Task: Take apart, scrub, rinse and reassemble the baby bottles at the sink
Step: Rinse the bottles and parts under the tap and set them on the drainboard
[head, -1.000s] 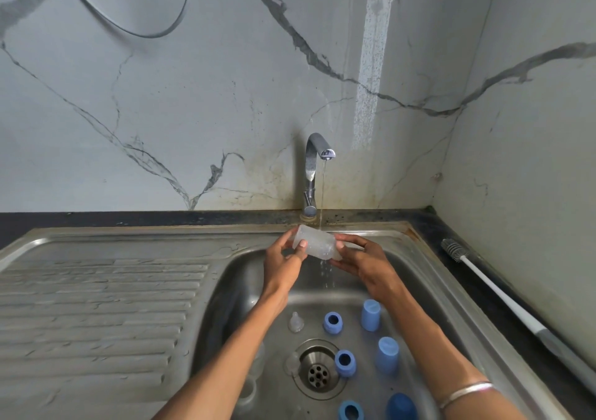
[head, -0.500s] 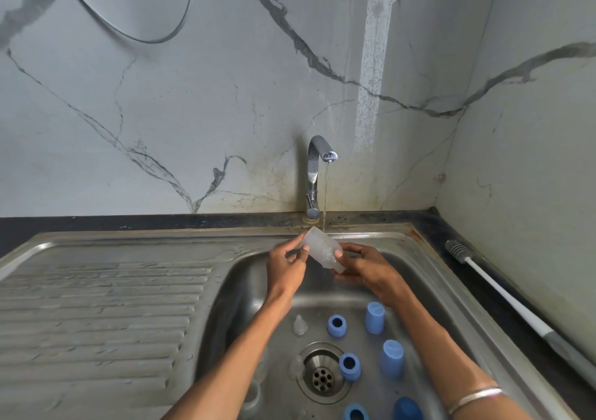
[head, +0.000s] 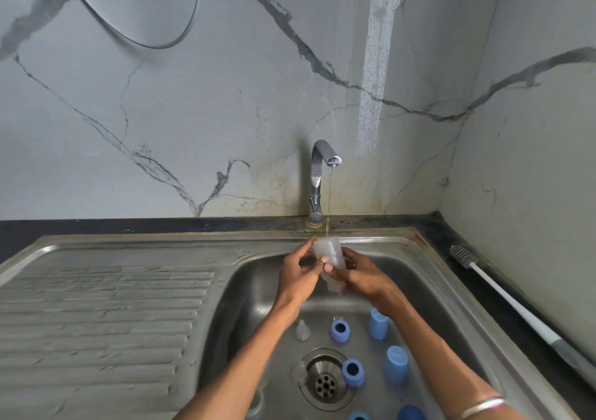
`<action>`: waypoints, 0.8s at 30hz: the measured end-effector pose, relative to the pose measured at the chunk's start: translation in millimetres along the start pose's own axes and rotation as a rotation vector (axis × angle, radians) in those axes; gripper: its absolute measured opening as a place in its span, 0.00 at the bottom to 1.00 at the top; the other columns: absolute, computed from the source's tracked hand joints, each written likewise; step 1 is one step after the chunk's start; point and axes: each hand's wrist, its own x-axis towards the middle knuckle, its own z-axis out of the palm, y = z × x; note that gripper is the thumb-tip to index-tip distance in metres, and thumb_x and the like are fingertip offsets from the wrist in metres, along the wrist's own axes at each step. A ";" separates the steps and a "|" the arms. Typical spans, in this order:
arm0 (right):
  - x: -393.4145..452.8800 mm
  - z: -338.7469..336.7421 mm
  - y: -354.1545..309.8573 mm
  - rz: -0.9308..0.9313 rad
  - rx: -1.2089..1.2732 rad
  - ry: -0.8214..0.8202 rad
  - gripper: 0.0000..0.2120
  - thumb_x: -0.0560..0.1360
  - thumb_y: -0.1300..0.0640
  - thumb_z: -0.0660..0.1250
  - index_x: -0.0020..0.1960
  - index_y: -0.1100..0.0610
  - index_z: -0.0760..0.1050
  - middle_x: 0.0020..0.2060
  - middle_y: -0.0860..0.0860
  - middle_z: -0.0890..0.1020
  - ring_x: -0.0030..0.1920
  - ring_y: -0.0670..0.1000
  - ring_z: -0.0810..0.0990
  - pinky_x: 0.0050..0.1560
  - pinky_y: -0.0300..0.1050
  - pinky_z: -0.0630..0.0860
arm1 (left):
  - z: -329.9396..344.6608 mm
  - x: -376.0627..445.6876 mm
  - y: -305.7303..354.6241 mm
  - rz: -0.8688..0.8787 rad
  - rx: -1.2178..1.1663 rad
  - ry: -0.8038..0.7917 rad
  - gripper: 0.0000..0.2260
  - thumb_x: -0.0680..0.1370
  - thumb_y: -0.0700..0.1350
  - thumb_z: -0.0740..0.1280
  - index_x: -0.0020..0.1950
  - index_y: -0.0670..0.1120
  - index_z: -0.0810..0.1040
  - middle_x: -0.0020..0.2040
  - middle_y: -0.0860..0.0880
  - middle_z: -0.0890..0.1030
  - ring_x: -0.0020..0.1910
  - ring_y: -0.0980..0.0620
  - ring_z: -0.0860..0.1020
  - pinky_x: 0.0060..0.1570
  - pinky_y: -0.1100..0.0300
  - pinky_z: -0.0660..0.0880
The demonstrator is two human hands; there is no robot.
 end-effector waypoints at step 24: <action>3.1 12.8 -12.7 -0.127 -0.148 0.275 0.28 0.74 0.45 0.73 0.69 0.54 0.73 0.59 0.51 0.80 0.57 0.51 0.79 0.49 0.40 0.77 | 5.4 -3.7 5.3 -0.459 -0.403 -0.074 0.16 0.84 0.51 0.61 0.60 0.39 0.77 0.53 0.36 0.84 0.51 0.40 0.84 0.51 0.47 0.82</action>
